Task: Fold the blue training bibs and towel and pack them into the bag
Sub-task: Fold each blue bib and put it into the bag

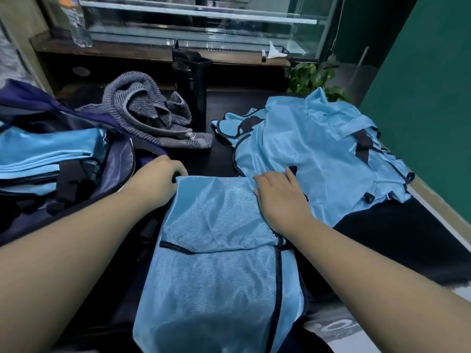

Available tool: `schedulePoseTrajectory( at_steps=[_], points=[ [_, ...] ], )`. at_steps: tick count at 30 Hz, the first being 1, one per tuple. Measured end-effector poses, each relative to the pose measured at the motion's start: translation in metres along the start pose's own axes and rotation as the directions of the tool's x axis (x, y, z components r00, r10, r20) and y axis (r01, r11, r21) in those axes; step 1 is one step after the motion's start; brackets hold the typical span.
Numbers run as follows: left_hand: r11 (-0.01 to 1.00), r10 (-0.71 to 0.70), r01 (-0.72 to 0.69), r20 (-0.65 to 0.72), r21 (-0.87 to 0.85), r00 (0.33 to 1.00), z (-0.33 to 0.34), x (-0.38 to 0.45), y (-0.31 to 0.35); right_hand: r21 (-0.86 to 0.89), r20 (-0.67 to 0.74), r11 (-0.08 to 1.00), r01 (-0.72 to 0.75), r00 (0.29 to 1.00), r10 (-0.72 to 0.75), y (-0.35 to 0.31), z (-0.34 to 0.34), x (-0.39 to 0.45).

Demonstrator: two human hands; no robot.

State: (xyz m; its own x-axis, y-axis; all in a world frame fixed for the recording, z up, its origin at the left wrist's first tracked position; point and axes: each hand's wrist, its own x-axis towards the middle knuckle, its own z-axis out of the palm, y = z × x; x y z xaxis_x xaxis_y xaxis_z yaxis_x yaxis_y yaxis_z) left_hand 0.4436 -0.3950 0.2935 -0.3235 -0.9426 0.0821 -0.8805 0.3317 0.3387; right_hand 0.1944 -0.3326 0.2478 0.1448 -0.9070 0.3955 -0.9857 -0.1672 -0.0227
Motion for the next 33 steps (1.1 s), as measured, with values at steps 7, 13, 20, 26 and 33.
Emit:
schedulePoseTrajectory(
  at_steps=[7,13,20,26,33],
  points=[
    [0.976,-0.207,0.195,-0.139,-0.096,0.968,-0.001,0.012,0.008,-0.022,-0.063,1.000,0.016,0.998,-0.017,-0.002,0.002,0.000],
    [0.988,0.082,-0.086,0.037,0.132,0.996,0.004,0.017,0.035,-0.021,0.116,1.000,-0.019,0.993,0.021,-0.002,-0.008,0.002],
    [0.931,-0.027,-0.094,0.325,0.352,0.945,0.000,0.040,0.026,-0.099,0.682,0.987,-0.129,0.713,0.162,-0.001,-0.058,0.065],
    [0.894,0.016,-0.179,0.371,0.411,0.929,-0.001,0.059,0.026,-0.261,0.861,0.958,0.121,0.477,0.175,-0.001,-0.068,0.097],
    [0.839,-0.041,-0.146,0.329,0.524,0.944,-0.006,0.054,0.022,-0.106,0.794,0.993,-0.042,0.598,0.110,0.008,-0.071,0.079]
  ],
)
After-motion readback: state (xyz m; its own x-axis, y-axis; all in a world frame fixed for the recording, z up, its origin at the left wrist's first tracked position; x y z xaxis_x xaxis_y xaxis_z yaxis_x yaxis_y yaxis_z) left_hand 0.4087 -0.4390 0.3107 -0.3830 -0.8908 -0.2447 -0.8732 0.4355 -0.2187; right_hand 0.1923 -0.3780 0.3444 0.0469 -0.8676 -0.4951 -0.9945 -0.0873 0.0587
